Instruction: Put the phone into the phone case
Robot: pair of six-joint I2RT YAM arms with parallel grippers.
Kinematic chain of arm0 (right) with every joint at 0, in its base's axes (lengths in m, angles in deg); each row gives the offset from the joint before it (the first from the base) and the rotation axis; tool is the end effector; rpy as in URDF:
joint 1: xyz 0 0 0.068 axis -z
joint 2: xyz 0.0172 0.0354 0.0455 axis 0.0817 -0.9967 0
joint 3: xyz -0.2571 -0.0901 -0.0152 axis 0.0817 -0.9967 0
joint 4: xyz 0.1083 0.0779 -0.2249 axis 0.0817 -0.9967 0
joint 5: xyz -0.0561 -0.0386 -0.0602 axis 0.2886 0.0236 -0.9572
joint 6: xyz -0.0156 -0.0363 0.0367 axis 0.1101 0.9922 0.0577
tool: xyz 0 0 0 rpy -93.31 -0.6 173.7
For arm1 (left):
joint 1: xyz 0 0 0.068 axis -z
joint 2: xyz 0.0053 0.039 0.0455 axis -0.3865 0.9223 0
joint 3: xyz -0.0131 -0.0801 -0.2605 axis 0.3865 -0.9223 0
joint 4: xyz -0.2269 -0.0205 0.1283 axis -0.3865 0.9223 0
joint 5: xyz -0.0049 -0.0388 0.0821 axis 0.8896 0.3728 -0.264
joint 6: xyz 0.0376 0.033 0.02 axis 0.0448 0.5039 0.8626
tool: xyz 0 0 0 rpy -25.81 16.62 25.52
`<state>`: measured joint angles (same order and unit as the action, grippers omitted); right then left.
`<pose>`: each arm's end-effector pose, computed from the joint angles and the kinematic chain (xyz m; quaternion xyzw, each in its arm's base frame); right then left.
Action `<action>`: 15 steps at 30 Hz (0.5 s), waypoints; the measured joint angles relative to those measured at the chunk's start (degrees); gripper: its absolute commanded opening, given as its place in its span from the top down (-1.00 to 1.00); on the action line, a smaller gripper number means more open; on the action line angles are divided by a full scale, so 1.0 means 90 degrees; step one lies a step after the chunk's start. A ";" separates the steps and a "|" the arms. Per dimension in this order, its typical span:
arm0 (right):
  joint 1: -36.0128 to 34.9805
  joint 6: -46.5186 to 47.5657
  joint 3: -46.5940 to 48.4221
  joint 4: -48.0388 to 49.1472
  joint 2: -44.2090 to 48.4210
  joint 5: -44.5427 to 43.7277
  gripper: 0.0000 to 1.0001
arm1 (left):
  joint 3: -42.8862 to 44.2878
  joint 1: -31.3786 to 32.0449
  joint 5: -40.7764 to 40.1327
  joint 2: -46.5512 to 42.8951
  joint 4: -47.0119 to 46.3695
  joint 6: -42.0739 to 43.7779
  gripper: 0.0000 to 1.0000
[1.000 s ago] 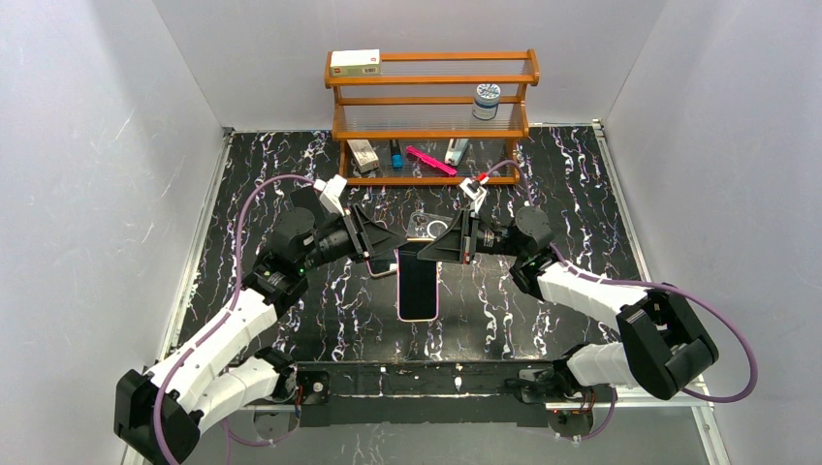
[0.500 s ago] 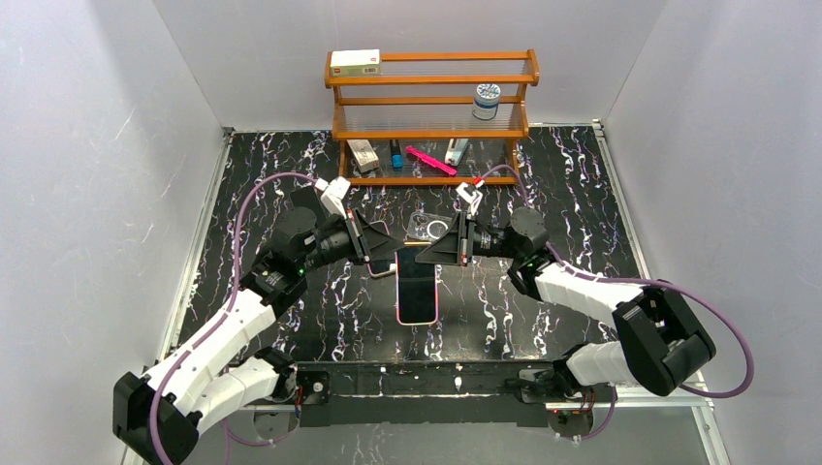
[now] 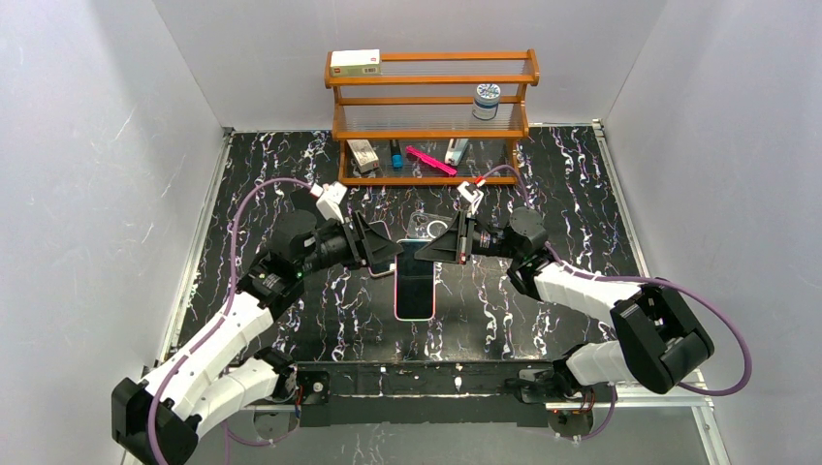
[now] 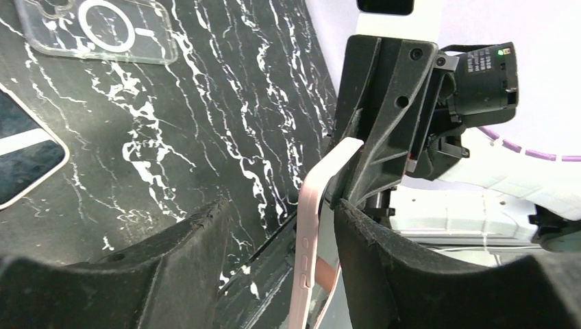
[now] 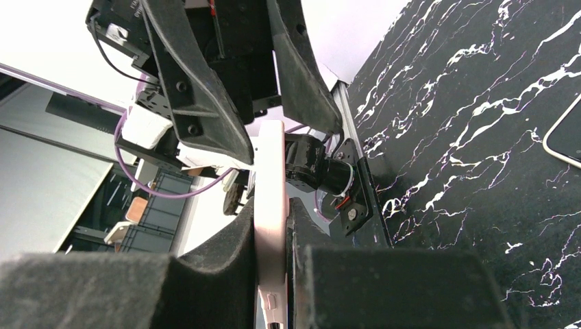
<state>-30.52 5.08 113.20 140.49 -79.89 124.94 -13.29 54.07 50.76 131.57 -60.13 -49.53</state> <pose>0.2095 0.1794 0.2634 -0.1265 0.6484 0.7103 0.2431 0.1717 -0.1216 0.3201 0.0342 0.7605 -0.5198 0.3878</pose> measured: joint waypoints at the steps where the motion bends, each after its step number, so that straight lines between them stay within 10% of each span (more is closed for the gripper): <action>1: -0.0002 -0.0005 0.0000 0.0005 0.0000 -0.0005 0.97 | -0.0102 0.0000 0.0073 -0.0012 -0.0151 -0.0090 -0.09; 15: 0.0000 -0.0236 -0.0114 0.0209 -0.0199 -0.0175 0.71 | -0.1243 -0.0010 0.0835 0.0138 -0.2346 -0.1535 0.96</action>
<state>-30.52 2.96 112.17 142.37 -81.68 123.37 -24.48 53.98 58.28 132.82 -81.24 -63.34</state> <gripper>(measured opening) 0.204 0.170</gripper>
